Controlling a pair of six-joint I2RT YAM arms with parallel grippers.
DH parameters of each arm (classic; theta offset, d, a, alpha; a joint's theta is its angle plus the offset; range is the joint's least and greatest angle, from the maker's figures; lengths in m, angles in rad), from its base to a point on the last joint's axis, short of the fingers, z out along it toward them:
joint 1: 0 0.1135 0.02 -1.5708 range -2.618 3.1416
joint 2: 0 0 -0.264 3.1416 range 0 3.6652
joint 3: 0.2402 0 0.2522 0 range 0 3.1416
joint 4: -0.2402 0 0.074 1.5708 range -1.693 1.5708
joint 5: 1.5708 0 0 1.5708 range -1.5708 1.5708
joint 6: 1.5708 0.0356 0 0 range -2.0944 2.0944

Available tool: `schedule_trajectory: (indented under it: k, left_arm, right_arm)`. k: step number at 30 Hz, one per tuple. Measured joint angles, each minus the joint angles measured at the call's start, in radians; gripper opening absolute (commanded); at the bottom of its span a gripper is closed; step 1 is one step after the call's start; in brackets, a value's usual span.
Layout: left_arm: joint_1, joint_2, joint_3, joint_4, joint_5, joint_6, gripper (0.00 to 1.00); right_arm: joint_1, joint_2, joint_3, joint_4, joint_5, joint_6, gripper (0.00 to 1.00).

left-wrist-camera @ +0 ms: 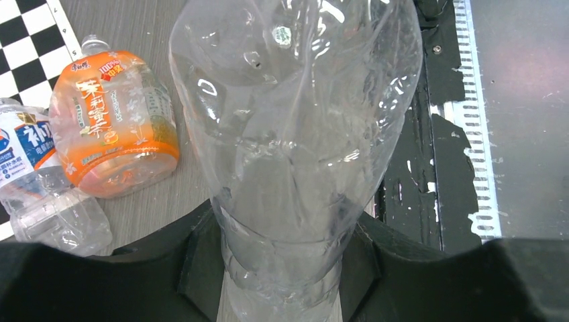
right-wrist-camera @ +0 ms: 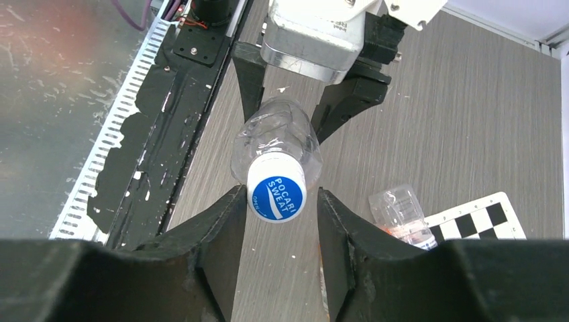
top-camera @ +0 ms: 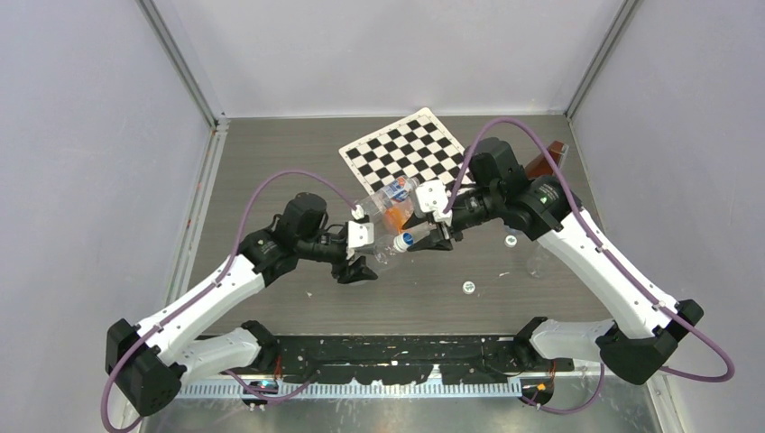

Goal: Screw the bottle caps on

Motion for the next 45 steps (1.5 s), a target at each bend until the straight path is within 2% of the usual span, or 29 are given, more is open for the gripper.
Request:
schedule_trajectory:
  k: [1,3,7,11,13,15,18,21,23,24,25,26,27,28,30,32,39,42,45]
  left_arm:
    - [0.000,0.002,0.000,0.000,0.002,0.001,0.00]
    - [0.000,0.007,0.002,-0.004,0.005,0.003,0.00]
    - [0.000,0.011,0.011,-0.025,0.008,0.020,0.00]
    - [0.002,0.010,0.012,-0.029,-0.024,0.015,0.00]
    - [0.002,0.005,0.008,-0.021,-0.075,-0.005,0.00]
    - [-0.004,-0.016,-0.024,0.038,-0.170,-0.026,0.00]
    - [-0.050,-0.061,-0.114,0.169,-0.399,-0.037,0.00]
    - [-0.141,-0.076,-0.203,0.299,-0.654,-0.002,0.00]
    - [-0.211,-0.071,-0.254,0.377,-0.832,0.042,0.00]
    - [-0.238,-0.064,-0.272,0.404,-0.903,0.060,0.00]
    - [-0.256,-0.058,-0.282,0.421,-0.961,0.074,0.00]
    - [-0.263,-0.056,-0.286,0.428,-0.991,0.078,0.00]
    - [-0.266,-0.056,-0.286,0.432,-1.012,0.080,0.00]
    - [-0.264,-0.059,-0.286,0.437,-1.022,0.080,0.00]
    - [-0.254,-0.077,-0.283,0.438,-0.983,0.081,0.00]
    - [-0.225,-0.108,-0.271,0.403,-0.900,0.068,0.00]
    - [-0.012,-0.131,-0.159,0.181,-0.528,0.042,0.00]
    - [0.016,-0.084,-0.089,0.085,-0.371,0.050,0.00]
    - [0.017,-0.043,-0.055,0.028,-0.261,0.063,0.00]
  right_arm:
    - [0.000,0.000,0.000,-0.002,-0.005,-0.003,0.39]
    - [0.000,0.002,0.001,-0.010,-0.018,-0.008,0.24]
    - [-0.001,0.019,0.016,-0.021,-0.030,0.005,0.04]
    - [-0.002,0.051,0.035,-0.012,-0.018,0.104,0.01]
    - [-0.006,0.064,0.036,0.021,0.023,0.223,0.01]
    - [-0.008,0.078,0.031,0.077,0.107,0.424,0.01]
    - [-0.005,0.096,0.006,0.145,0.298,0.805,0.01]
    - [-0.005,0.127,-0.009,0.147,0.447,1.175,0.13]
    - [-0.014,0.146,-0.029,0.135,0.495,1.383,0.25]
    - [-0.019,0.154,-0.039,0.129,0.507,1.464,0.34]
    - [-0.022,0.161,-0.046,0.128,0.515,1.526,0.39]
    - [-0.025,0.166,-0.048,0.132,0.517,1.561,0.49]
    - [-0.028,0.169,-0.049,0.143,0.513,1.574,0.54]
    - [-0.031,0.170,-0.049,0.156,0.508,1.576,0.60]
    - [-0.033,0.169,-0.048,0.202,0.492,1.490,0.67]
    - [-0.035,0.164,-0.046,0.227,0.465,1.371,0.69]
    - [-0.038,0.010,-0.077,0.226,0.285,0.734,0.70]
    - [-0.038,-0.060,-0.091,0.191,0.195,0.478,0.69]
    - [-0.038,-0.061,-0.083,0.154,0.122,0.312,0.68]
